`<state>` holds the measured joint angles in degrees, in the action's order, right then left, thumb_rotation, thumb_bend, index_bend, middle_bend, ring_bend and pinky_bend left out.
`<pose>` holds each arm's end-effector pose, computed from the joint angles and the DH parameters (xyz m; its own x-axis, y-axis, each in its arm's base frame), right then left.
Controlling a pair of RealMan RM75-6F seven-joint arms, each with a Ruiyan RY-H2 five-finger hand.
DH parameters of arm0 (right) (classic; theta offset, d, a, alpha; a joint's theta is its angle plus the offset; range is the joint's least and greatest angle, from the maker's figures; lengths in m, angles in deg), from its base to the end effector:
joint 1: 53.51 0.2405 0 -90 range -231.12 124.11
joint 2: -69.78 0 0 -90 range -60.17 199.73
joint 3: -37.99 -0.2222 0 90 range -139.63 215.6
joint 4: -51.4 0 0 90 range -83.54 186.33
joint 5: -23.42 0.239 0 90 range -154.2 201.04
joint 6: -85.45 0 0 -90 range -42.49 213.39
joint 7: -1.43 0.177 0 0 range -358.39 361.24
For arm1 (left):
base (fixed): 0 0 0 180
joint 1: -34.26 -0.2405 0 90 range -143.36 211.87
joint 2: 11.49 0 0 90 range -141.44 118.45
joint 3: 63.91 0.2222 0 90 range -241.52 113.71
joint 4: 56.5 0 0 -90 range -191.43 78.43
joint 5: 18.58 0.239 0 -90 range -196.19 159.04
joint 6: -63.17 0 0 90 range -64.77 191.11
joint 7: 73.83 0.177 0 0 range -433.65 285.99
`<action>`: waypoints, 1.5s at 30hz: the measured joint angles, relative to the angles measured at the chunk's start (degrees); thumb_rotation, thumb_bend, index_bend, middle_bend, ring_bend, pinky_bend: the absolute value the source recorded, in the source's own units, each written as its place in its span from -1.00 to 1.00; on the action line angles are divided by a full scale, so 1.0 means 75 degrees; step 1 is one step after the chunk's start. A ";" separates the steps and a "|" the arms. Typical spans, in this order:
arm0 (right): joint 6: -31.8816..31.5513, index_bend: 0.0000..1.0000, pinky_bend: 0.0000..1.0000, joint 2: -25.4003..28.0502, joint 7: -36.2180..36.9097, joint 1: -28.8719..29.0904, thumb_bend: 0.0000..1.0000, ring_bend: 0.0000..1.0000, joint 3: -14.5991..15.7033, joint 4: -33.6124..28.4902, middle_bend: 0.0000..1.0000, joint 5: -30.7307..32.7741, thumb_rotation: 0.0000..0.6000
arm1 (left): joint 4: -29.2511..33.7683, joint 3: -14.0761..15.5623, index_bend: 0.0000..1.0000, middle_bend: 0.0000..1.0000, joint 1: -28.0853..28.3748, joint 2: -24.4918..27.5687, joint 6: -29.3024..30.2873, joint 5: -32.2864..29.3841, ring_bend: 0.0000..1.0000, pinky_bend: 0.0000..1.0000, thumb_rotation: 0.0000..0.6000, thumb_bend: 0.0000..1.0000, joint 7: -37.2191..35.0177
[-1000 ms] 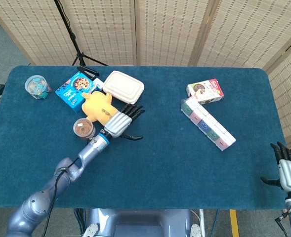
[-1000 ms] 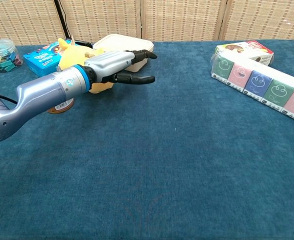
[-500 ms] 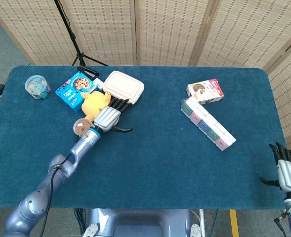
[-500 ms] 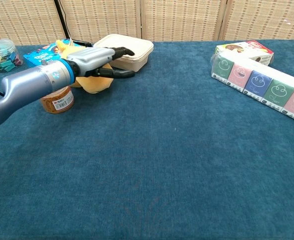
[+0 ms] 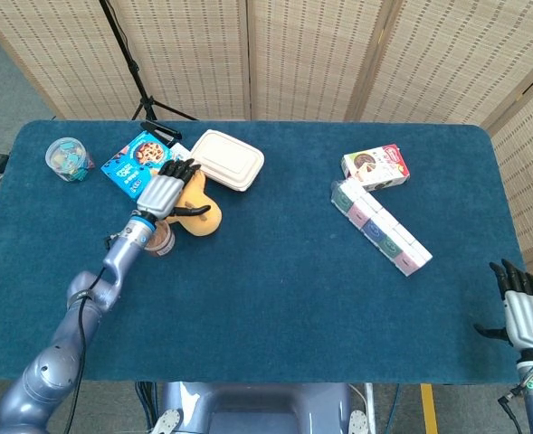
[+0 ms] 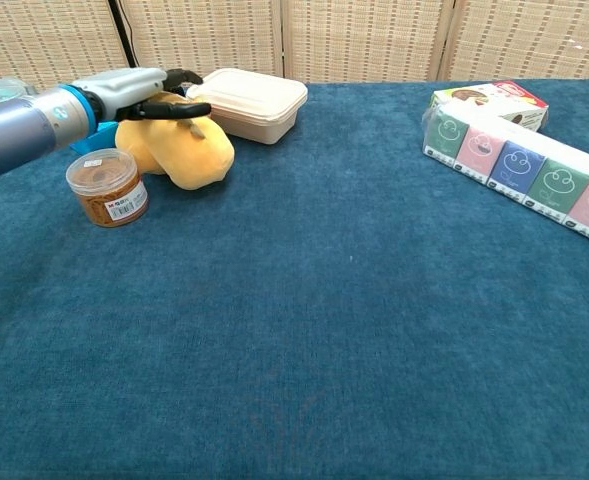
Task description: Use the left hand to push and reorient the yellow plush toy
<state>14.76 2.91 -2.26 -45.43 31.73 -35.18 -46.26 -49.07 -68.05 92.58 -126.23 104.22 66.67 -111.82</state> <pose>-0.3516 -0.2395 0.1049 0.4125 -0.1707 0.8948 -0.8700 0.2173 0.4425 -0.1754 0.5096 -0.0350 0.4516 0.1968 0.8702 0.8701 -0.3128 -0.3808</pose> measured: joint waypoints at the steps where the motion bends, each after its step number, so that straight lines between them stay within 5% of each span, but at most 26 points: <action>1: -0.0019 -1.00 -1.00 -0.0011 -0.0023 0.0005 -1.00 -1.00 0.0000 0.0007 -1.00 -0.0017 1.00 | -0.0015 -0.0010 -1.00 -1.00 -0.0020 0.0031 -0.0018 -0.0017 -1.00 -1.00 -1.00 -1.00 -0.0010; 14: -0.0686 -1.00 -1.00 -0.0178 0.0056 -0.0086 -1.00 -1.00 0.0008 0.0209 -1.00 -0.0601 1.00 | 0.0114 0.0286 -1.00 -1.00 -0.0077 -0.0201 0.0474 0.0258 -1.00 -1.00 -1.00 -1.00 0.0008; 33: -0.0777 -1.00 -1.00 -0.0133 0.0229 -0.0153 -1.00 -1.00 0.0037 0.0183 -1.00 -0.0750 1.00 | 0.0727 0.0882 -1.00 -1.00 -0.0178 -0.0720 0.2640 0.1008 -1.00 -1.00 -1.00 -1.00 -0.0415; 45: -0.0872 -1.00 -1.00 -0.0069 0.0283 -0.0181 -1.00 -1.00 0.0023 0.0101 -1.00 -0.0832 1.00 | 0.1241 0.0709 -1.00 -1.00 -0.0437 -0.0035 0.3411 0.0873 -1.00 -1.00 -1.00 -1.00 -0.0184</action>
<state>8.21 2.39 -0.13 -46.78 31.90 -34.42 -52.49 -39.77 -62.73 89.31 -126.50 129.80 73.22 -113.19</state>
